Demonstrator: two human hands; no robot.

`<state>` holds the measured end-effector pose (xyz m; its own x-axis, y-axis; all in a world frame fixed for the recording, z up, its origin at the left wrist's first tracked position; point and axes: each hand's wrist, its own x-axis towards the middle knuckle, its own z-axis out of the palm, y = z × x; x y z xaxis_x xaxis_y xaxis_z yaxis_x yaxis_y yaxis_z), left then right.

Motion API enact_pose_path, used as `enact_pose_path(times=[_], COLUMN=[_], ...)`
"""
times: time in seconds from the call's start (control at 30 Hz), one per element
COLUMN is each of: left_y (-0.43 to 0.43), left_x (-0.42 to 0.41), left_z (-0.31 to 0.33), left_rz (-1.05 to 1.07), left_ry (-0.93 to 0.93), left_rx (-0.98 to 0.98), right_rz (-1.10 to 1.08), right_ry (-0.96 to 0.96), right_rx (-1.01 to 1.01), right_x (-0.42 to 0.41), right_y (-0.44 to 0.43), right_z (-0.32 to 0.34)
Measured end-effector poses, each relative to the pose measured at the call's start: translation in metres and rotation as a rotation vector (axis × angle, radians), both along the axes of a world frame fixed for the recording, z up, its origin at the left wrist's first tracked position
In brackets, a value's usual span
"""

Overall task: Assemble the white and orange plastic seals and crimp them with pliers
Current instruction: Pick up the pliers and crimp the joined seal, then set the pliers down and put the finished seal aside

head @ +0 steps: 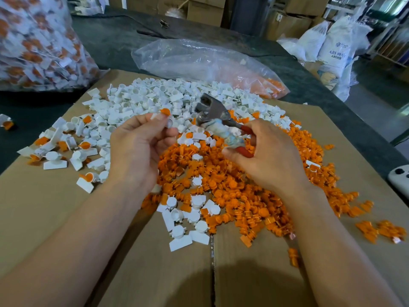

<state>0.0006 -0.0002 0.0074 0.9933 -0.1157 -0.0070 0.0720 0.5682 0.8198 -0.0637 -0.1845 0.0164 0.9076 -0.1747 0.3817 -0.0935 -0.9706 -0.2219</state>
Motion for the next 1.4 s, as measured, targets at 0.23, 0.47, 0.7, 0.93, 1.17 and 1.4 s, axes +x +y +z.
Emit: enact_pose_path(times=[0.23, 0.47, 0.7, 0.93, 1.17, 1.4], left_y=[0.012, 0.031, 0.034, 0.015, 0.004, 0.004], left_x=[0.014, 0.025, 0.025, 0.011, -0.004, -0.007], left_z=[0.0, -0.002, -0.001, 0.001, -0.008, -0.009], left_rz=[0.168, 0.325, 0.277, 0.032, -0.335, -0.427], left_ry=[0.275, 0.368, 0.404, 0.039, -0.384, -0.564], left_rx=[-0.25, -0.417, -0.391, 0.389, 0.882, 1.099], right_rz=[-0.2, -0.293, -0.33, -0.314, -0.275, -0.25], right_ry=[0.075, 0.155, 0.236, 0.314, 0.366, 0.388], right_rx=[-0.074, -0.085, -0.083, -0.102, -0.086, -0.077], right_x=[0.004, 0.005, 0.005, 0.006, 0.011, 0.013], right_y=[-0.027, -0.043, -0.045, -0.048, -0.055, -0.053], right_z=[-0.003, -0.006, -0.005, -0.007, -0.013, -0.017])
